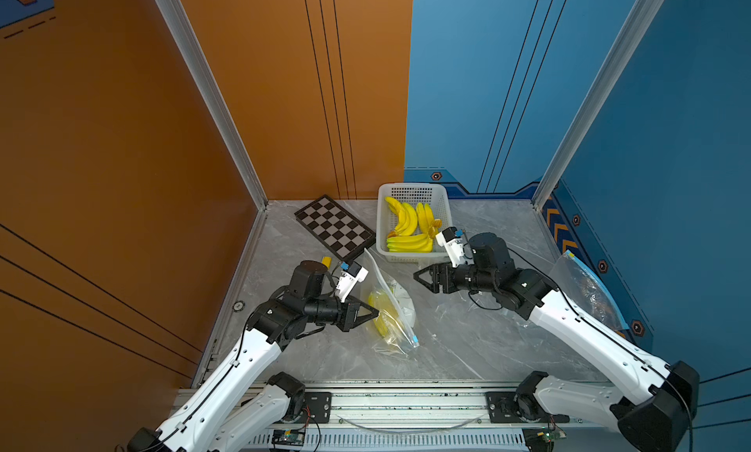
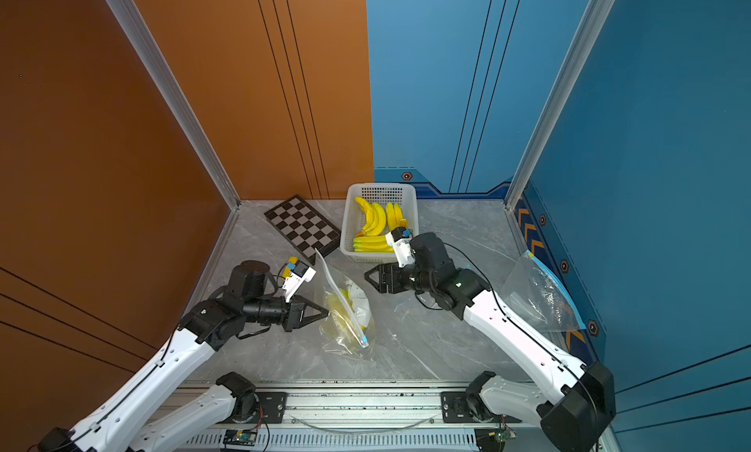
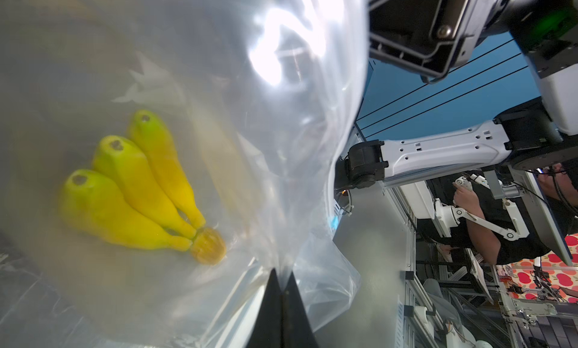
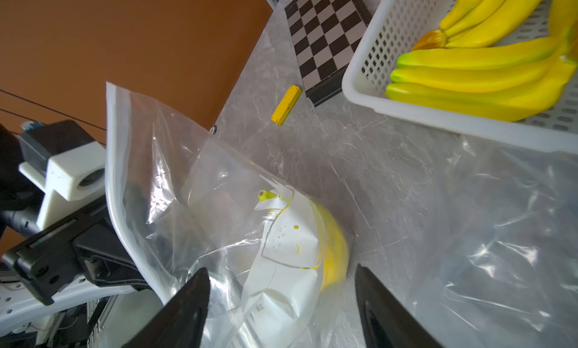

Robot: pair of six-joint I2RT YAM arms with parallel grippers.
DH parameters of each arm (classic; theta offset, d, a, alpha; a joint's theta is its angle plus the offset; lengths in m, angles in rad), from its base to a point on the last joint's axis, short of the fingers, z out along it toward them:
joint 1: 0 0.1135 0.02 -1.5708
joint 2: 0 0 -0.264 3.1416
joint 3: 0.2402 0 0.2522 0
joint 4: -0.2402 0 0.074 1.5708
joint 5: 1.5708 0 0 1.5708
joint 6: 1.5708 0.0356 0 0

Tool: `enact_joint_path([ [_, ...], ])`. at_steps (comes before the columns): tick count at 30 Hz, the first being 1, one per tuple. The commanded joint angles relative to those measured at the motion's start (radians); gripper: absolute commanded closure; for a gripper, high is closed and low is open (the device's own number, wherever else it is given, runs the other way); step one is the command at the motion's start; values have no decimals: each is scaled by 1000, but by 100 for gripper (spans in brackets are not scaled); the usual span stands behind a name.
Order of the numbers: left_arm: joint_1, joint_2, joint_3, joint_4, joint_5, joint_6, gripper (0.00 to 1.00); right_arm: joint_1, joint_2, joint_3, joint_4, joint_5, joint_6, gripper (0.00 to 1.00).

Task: Open the zip-top bag and take out the banana
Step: Open the zipper of the food storage bag at the center of the board.

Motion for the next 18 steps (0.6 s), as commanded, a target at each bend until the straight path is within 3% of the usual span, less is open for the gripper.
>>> enact_joint_path([
  [1, 12, -1, 31, 4, 30, 15, 100, 13, 65, 22, -89, -152, -68, 15],
  [7, 10, 19, 36, 4, 36, 21, 100, 17, 213, 45, 1, -378, -148, 4],
  [18, 13, 23, 27, 4, 31, 25, 100, 145, 401, 141, 3, -575, -365, 7],
])
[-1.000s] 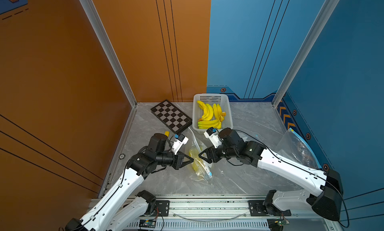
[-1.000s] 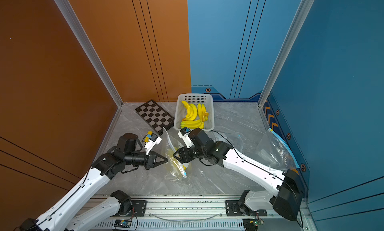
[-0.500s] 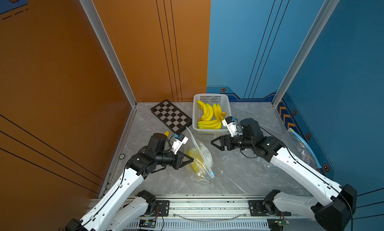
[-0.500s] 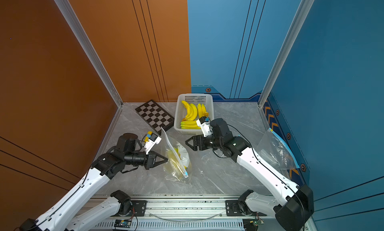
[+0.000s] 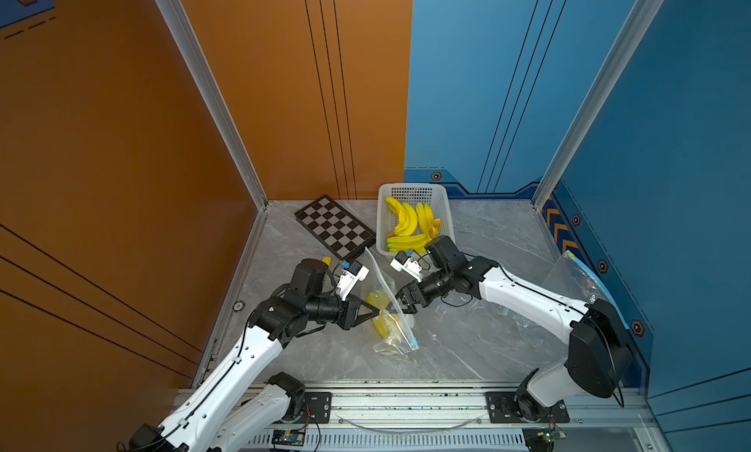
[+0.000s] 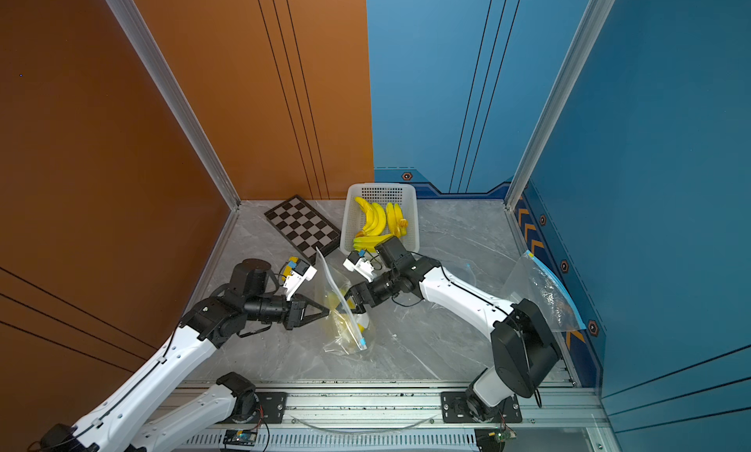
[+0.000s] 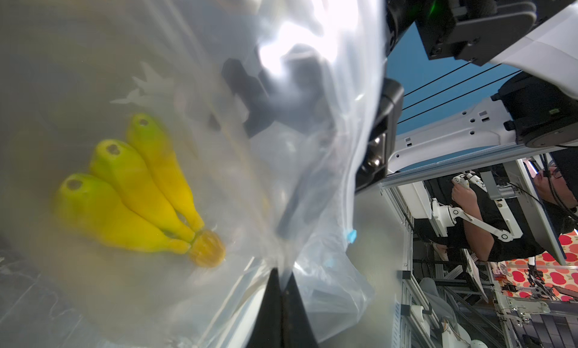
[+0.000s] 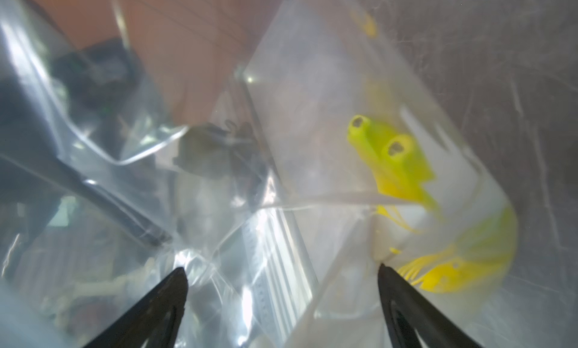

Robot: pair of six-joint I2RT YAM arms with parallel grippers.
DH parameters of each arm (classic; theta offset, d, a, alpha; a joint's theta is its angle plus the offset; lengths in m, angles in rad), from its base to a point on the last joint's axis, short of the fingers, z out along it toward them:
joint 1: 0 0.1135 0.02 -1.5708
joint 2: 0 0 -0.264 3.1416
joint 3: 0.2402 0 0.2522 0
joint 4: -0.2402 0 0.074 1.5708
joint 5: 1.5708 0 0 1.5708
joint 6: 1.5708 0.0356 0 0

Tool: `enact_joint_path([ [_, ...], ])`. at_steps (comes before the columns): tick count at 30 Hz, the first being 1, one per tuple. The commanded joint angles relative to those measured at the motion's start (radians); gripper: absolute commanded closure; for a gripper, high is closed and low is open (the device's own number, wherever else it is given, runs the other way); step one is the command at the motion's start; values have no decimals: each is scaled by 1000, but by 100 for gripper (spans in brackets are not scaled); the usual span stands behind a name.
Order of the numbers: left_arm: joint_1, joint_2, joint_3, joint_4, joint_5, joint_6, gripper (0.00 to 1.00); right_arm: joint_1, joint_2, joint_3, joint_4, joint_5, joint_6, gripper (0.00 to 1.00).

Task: Open the zip-top bag and take out the banana
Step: Open the zipper of the food storage bag at the center of the board.

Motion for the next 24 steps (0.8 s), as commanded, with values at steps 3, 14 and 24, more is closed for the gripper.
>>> enact_joint_path([
  [3, 13, 3, 16, 2, 21, 27, 100, 45, 35, 61, 18, -99, -117, 16],
  [14, 39, 13, 66, -97, -46, 71, 100, -18, -25, 26, 11, -31, -112, 100],
  [24, 62, 61, 149, -226, -206, 126, 100, -194, -240, -132, 19, 110, -88, 100],
])
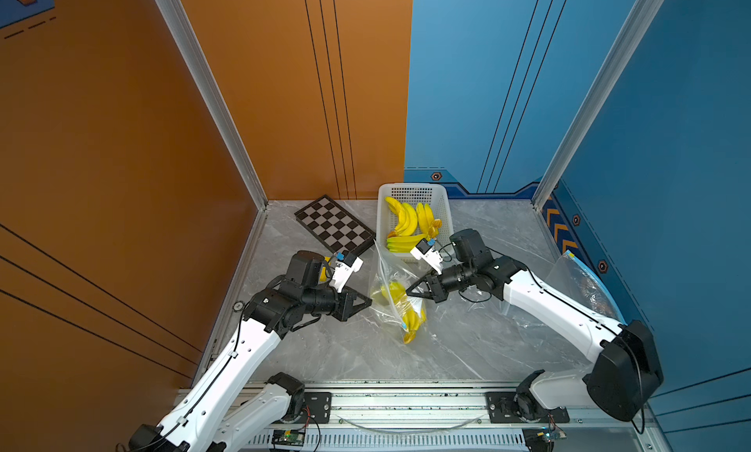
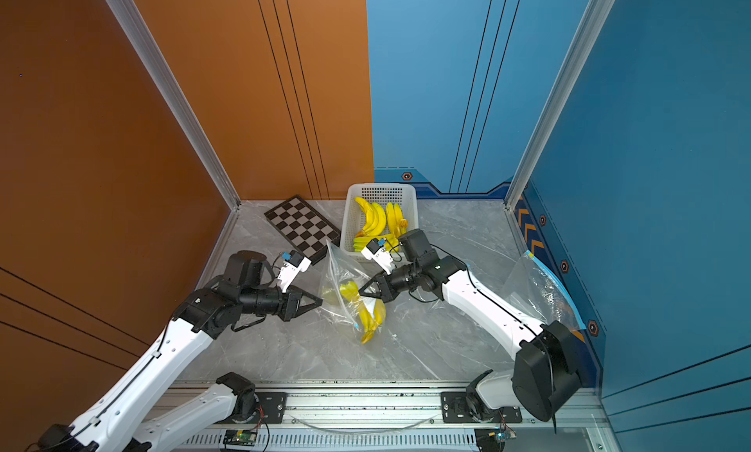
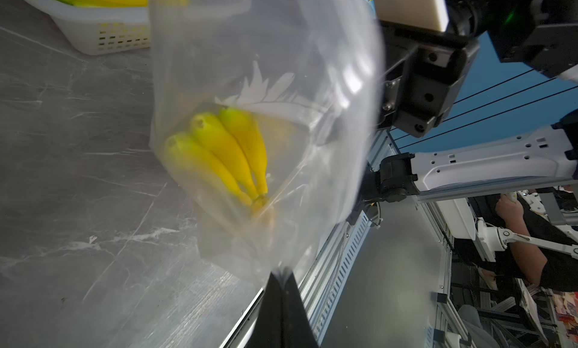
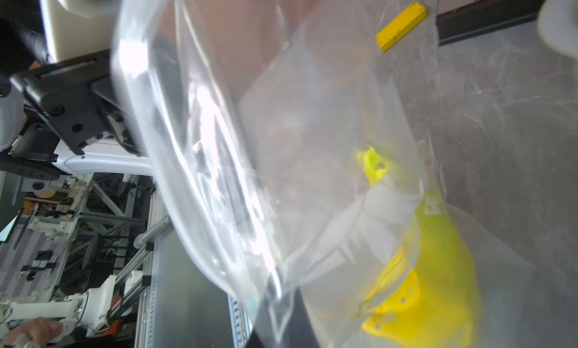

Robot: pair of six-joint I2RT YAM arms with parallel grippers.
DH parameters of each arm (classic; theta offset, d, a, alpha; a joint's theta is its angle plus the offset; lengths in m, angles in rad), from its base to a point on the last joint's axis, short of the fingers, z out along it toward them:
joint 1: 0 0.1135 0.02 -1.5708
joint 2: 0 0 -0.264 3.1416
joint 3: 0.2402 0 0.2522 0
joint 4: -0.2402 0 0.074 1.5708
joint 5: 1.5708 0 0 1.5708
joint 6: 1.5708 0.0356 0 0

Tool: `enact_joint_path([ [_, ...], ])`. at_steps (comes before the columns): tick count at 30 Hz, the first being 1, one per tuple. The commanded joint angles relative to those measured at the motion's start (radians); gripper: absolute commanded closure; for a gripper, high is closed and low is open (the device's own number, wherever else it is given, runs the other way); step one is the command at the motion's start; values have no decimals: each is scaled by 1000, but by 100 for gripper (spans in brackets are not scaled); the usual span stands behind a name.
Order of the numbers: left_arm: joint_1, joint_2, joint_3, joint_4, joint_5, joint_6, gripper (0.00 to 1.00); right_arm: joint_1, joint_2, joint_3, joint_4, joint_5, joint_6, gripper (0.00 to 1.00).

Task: Open the zip-top bag and take out the banana
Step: Open the zipper of the food storage bag at the center of the board.

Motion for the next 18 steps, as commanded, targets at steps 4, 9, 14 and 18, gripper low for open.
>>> enact_joint_path([
  [4, 8, 28, 27, -80, -68, 46, 100, -26, -46, -60, 25, 39, 7, 100],
  [9, 2, 34, 37, -83, -73, 52, 100, -25, -38, -52, 30, 4, 13, 99],
  [14, -28, 36, 55, -47, -25, 64, 100, -13, -59, 30, -9, 107, 72, 19],
  [18, -46, 51, 60, -32, -15, 69, 100, 40, -41, 210, -129, 279, 119, 0],
])
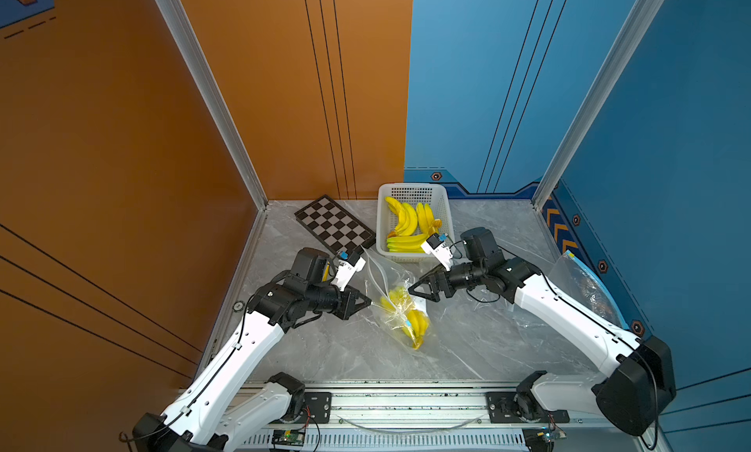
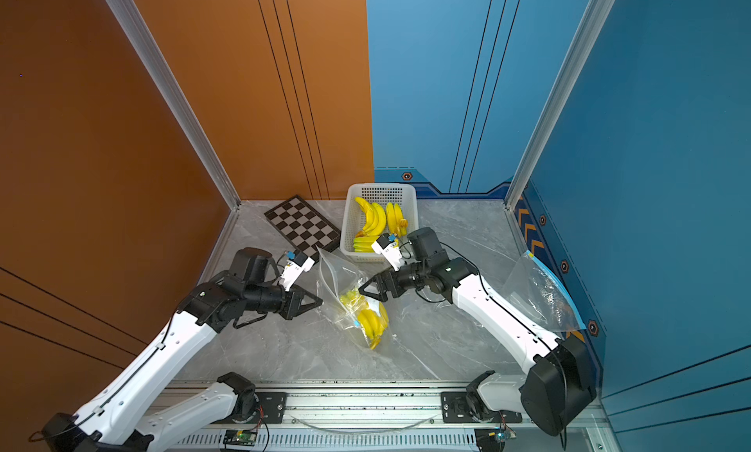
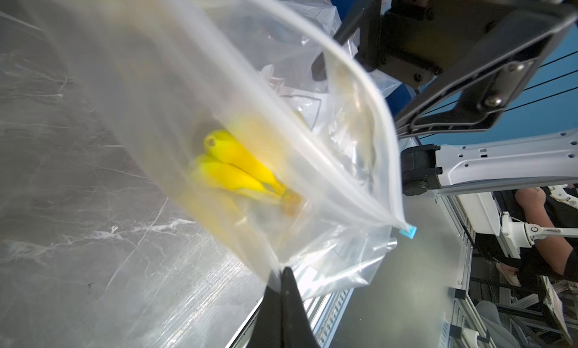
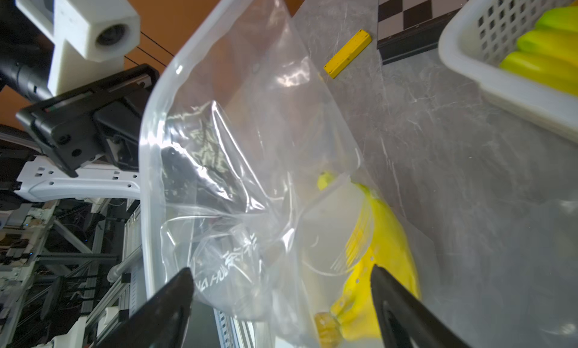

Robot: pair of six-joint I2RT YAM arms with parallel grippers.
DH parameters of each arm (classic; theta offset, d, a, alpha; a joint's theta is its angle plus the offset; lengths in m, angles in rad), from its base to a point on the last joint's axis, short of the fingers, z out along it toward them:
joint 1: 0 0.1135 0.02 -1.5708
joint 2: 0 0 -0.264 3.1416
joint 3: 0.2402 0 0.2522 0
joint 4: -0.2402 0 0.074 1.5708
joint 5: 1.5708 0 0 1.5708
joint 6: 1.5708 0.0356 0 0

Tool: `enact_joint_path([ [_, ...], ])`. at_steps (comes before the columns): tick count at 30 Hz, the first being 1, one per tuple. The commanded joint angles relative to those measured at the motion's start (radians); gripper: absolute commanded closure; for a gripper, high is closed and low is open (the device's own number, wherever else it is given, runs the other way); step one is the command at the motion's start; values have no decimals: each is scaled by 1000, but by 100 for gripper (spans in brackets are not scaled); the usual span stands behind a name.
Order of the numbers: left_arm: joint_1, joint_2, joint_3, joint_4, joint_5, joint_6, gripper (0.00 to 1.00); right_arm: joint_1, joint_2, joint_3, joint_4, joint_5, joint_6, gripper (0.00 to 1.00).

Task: Open the zip-top bag and take out the banana
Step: Open the zipper of the food storage bag at the center of the board.

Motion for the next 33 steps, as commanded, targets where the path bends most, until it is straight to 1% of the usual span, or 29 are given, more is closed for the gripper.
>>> enact_joint_path([
  [1, -14, 11, 21, 8, 26, 27, 100, 62, 18, 177, -108, 173, 52, 0],
  [4, -20, 12, 15, 8, 27, 34, 100, 132, 93, 332, -233, 289, 34, 0],
  [6, -24, 8, 10, 8, 28, 33, 100, 179, 146, 418, -304, 332, 14, 0],
  [10, -27, 0, 6, 8, 28, 34, 100, 243, 246, 566, -437, 401, -45, 0],
  [14, -27, -8, 5, 7, 30, 35, 100, 291, 322, 642, -523, 465, -78, 0],
  [15, -27, -10, 4, 7, 30, 35, 100, 304, 339, 685, -540, 473, -85, 0],
  [19, -27, -15, 3, 7, 33, 35, 100, 341, 391, 737, -601, 534, -106, 0],
  [23, -28, -13, 4, 8, 33, 38, 100, 343, 392, 742, -612, 570, -102, 0],
  [33, -31, -15, 3, 8, 35, 41, 100, 327, 377, 764, -592, 551, -71, 0],
])
